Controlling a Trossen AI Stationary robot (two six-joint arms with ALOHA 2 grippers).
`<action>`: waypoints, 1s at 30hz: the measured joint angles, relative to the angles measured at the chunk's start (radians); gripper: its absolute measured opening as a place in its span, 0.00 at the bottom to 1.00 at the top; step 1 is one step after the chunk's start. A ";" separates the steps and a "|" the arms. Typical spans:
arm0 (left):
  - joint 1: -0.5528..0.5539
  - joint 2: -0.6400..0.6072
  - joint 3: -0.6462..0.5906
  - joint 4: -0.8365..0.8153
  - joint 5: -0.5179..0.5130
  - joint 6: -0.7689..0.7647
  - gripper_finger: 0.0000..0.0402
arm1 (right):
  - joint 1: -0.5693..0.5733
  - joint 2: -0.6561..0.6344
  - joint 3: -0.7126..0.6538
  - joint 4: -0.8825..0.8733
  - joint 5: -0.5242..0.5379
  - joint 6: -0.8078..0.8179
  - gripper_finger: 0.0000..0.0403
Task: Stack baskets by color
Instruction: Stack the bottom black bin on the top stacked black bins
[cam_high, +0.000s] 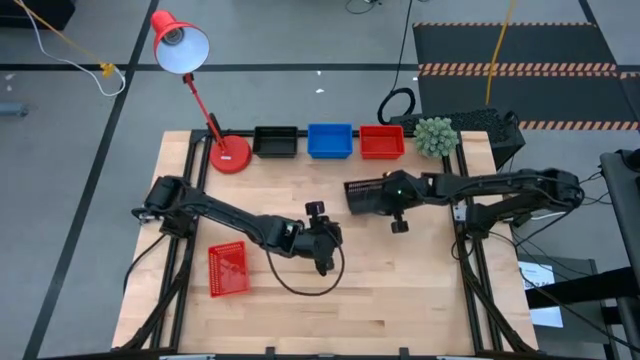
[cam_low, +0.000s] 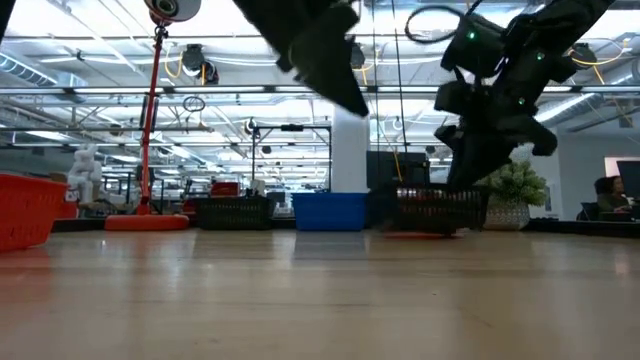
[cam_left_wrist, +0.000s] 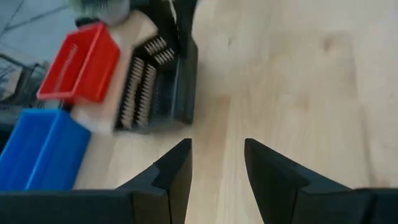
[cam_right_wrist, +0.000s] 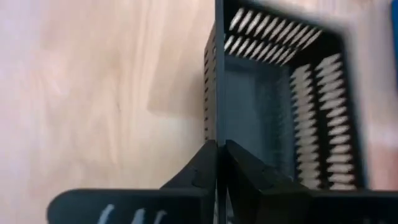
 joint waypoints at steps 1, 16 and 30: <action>0.003 -0.006 0.000 0.026 0.007 0.014 0.37 | 0.016 0.000 0.000 0.025 0.000 0.022 0.05; 0.111 0.002 0.000 0.169 0.242 0.114 0.64 | 0.187 -0.003 0.000 0.187 0.081 0.103 0.01; 0.221 0.060 0.000 0.187 0.320 0.120 0.47 | 0.187 -0.003 0.000 0.258 0.105 0.074 0.02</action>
